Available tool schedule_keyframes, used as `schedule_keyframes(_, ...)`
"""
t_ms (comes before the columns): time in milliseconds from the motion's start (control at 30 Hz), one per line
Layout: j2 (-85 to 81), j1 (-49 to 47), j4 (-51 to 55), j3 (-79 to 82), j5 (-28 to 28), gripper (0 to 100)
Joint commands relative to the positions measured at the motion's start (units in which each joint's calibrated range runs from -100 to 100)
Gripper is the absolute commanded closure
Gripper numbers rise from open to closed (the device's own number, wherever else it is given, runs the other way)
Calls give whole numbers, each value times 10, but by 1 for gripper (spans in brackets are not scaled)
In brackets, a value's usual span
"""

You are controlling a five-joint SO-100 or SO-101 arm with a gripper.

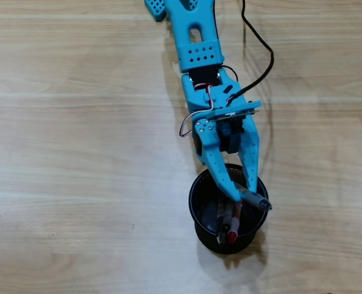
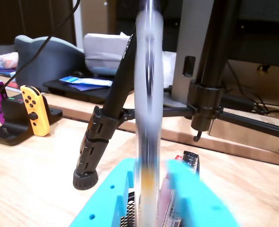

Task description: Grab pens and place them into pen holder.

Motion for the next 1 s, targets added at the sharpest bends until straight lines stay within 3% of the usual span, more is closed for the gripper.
schedule_keyframes(0, -7, -2, -12, -36, -3, 83)
schedule_keyframes(333, -22, -3, -12, -35, 0, 83)
schedule_keyframes(467, -93, -2, -6, 20, 1, 95)
schedule_keyframes(600, -192, 4, -9, 135, 3, 97)
schedule_keyframes(967, -551, 56, -11, 552, 76, 98)
